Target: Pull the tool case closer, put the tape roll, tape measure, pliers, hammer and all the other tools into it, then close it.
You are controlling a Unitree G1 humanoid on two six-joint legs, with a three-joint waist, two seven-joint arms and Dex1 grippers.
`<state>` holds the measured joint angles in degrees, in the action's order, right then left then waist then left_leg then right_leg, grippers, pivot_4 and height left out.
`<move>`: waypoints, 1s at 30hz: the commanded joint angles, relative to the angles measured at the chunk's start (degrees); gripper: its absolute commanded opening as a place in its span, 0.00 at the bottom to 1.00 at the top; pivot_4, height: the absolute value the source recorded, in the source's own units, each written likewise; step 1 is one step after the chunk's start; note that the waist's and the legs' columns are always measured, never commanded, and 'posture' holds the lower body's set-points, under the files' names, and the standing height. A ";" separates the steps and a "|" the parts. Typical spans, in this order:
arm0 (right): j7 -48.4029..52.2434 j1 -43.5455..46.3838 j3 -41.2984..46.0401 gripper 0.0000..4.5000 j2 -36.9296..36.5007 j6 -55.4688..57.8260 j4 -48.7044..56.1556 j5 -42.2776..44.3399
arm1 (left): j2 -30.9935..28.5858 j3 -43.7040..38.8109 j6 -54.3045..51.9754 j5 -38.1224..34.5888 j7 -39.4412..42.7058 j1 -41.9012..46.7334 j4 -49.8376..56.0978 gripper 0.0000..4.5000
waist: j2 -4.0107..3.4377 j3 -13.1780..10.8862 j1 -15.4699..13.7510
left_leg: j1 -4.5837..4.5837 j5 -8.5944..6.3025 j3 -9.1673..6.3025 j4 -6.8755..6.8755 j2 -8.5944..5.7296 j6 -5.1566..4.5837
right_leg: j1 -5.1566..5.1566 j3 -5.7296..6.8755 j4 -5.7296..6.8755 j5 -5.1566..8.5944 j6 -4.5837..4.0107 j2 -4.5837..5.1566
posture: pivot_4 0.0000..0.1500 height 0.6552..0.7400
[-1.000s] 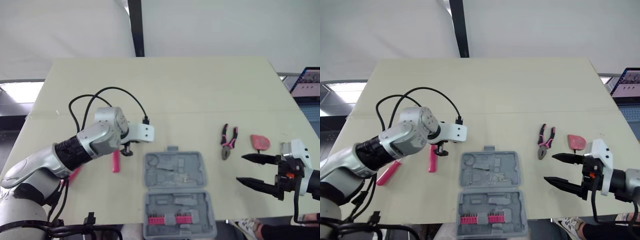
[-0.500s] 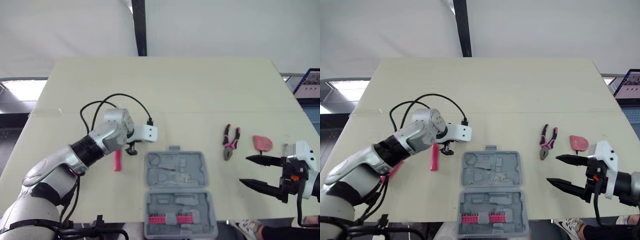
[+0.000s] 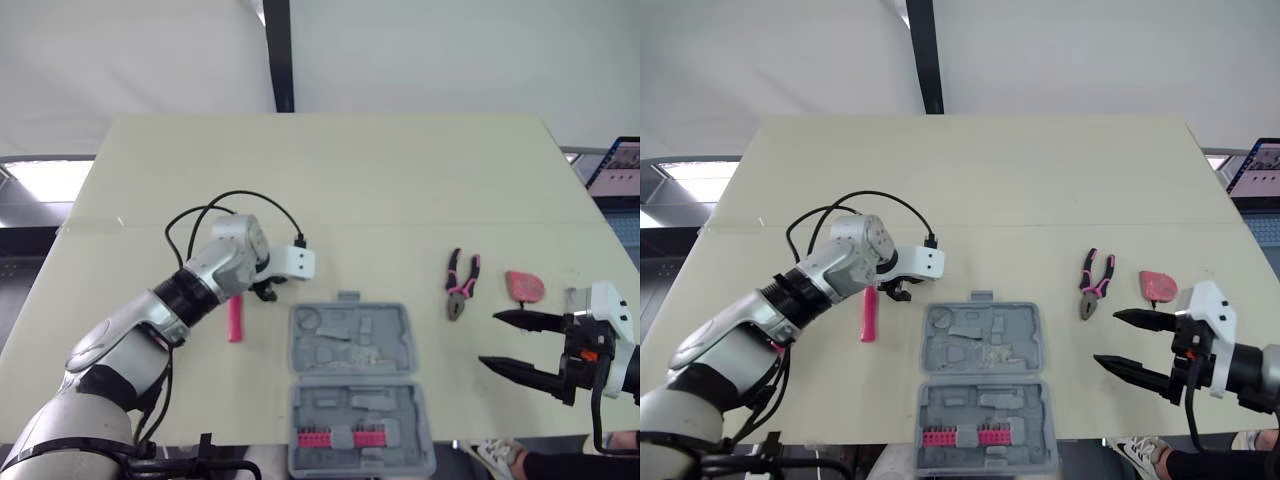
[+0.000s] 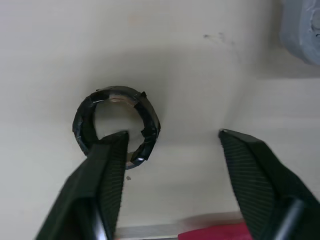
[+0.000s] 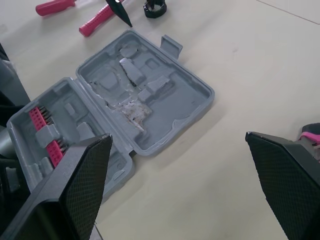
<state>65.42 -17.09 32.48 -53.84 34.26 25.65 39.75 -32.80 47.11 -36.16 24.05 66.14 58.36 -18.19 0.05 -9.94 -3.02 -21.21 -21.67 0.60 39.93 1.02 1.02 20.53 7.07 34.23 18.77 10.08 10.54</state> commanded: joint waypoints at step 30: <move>0.59 -5.50 -3.33 1.00 7.63 -10.19 1.74 -2.65 | -14.54 -35.15 -17.49 -36.56 14.26 -22.59 36.90 0.01 | -0.02 0.01 0.07 | 0.05 -0.01 -0.12 0.08 0.02 -0.01 | 0.01 -0.03 0.30 0.00 -0.01 0.04 | 1.00 1.00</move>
<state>66.21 -22.06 28.87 -46.56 25.05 25.77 36.93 -47.90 13.19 -53.65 -10.37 81.22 35.28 17.56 0.04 -9.93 -2.95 -21.16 -21.68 0.48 40.01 1.03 1.01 20.54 7.04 34.53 18.77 10.07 10.57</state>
